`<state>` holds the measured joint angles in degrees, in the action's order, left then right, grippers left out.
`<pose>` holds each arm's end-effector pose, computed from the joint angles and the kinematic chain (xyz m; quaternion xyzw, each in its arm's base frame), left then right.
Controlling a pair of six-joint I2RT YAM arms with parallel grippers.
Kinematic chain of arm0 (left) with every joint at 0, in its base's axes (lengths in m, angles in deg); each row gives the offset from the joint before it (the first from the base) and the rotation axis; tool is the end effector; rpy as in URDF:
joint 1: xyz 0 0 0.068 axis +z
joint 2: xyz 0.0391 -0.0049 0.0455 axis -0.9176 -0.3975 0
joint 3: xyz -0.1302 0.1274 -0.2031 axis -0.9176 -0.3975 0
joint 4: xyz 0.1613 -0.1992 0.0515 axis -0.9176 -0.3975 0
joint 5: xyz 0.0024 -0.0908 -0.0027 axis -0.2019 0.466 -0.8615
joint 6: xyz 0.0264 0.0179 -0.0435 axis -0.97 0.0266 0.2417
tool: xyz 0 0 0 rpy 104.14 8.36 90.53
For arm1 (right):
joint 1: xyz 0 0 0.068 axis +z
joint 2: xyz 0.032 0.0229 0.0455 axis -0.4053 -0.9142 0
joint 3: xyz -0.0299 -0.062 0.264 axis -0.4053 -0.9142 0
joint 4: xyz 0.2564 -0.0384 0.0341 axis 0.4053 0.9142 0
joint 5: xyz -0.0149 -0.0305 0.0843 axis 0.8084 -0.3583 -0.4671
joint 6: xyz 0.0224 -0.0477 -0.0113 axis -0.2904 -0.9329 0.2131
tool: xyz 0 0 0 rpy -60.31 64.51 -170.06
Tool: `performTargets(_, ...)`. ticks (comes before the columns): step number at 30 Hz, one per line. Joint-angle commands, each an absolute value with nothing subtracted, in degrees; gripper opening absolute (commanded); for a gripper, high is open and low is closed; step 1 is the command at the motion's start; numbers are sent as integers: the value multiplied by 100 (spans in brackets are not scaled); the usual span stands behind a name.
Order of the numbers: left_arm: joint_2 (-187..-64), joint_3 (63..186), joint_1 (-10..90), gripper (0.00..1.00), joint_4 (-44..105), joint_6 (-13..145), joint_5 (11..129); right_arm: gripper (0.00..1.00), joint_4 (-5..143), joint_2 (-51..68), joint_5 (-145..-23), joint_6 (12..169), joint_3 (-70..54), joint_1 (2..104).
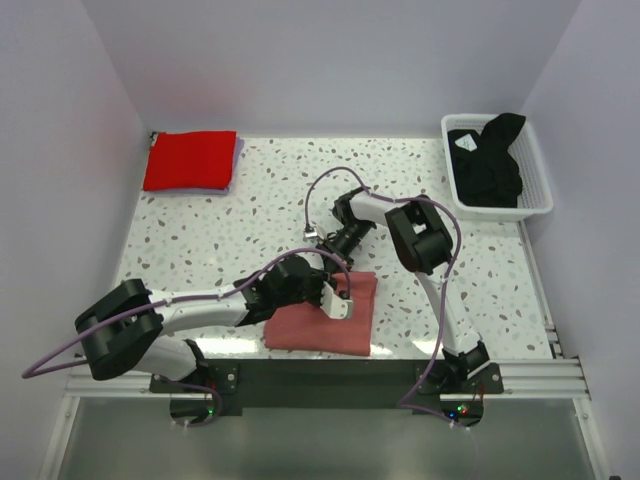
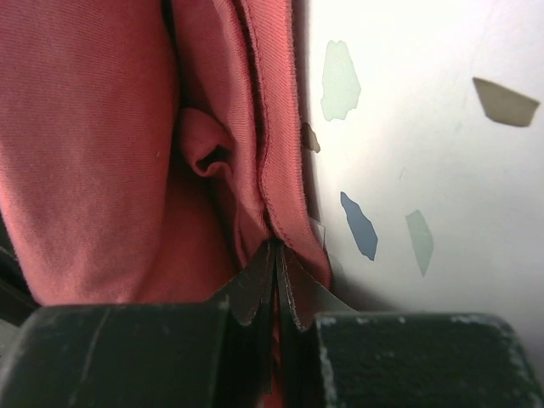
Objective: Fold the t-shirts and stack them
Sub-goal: Fold the tshirt
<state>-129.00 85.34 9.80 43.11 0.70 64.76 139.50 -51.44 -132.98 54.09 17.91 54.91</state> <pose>0.1498 -0.2323 0.1826 0.7210 0.4877 -0.0391 0.4907 0.3438 0.2414 0.0829 0.3633 -0.7893 -0.4671 0.1639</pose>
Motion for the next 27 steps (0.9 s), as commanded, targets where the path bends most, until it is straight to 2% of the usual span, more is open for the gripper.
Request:
performTargets(1, -12781, 8698, 954, 0, 5060, -122, 6404, 4, 13881, -5224, -13046, 5098, 1798, 5476)
performTargets(16, -13351, 8487, 1059, 0, 5667, -262, 6176, 6, 14101, -5224, -12906, 5036, 2123, 5476)
performTargets(17, -13378, 8505, 1059, 3, 5632, -280, 6176, 7, 14101, -5206, -12862, 5054, 2149, 5476)
performTargets(18, -13378, 8513, 1059, 16, 5623, -271, 6167, 7, 14110, -5198, -12809, 5063, 2228, 5476)
performTargets(20, -13326, 8531, 1068, 33, 5535, -236, 5991, 9, 14127, -5154, -12563, 5080, 2333, 5476)
performTargets(23, -12975, 8610, 1112, 46, 5036, -88, 5982, 11, 14093, -5066, -12117, 5115, 2553, 5485)
performTargets(27, -12220, 8978, 1296, 54, 3701, 387, 6656, 15, 14250, -5039, -11509, 5116, 3376, 5476)
